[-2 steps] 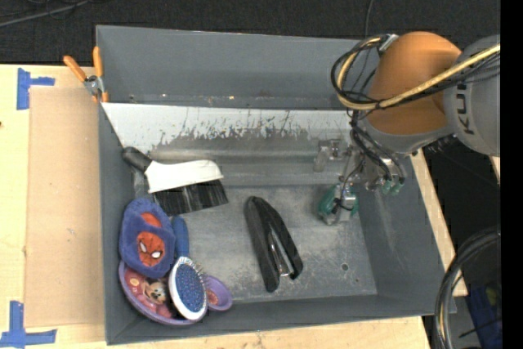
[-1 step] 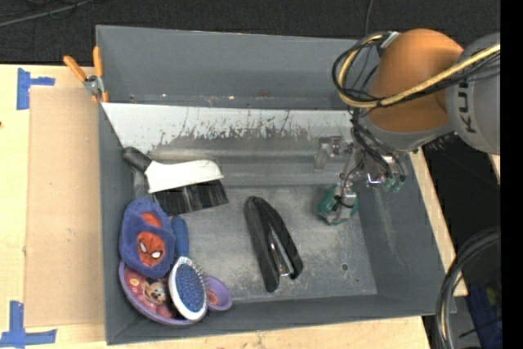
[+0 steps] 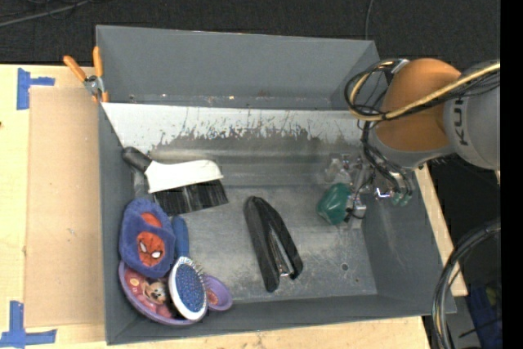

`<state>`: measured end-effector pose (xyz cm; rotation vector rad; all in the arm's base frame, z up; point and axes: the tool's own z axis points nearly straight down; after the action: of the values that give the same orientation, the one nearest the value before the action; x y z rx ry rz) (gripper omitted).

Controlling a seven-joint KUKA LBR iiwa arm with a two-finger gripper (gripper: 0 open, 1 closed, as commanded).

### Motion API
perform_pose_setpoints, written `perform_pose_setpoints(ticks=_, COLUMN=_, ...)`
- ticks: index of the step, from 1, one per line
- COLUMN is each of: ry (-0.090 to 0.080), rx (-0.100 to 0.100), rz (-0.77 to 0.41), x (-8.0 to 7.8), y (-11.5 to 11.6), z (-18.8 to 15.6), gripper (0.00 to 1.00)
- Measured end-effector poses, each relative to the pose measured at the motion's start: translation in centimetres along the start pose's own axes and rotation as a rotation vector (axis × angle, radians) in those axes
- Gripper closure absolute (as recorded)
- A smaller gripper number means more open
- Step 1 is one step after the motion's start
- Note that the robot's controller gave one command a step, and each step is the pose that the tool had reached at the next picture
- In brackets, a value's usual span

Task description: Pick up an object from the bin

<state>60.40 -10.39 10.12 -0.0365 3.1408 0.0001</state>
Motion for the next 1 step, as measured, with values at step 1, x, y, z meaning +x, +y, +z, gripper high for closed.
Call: perform_pose_setpoints(ticks=1, ry=-0.004, rx=-0.001, rz=-0.091, x=-0.45, y=-1.39, z=3.26, gripper=0.00)
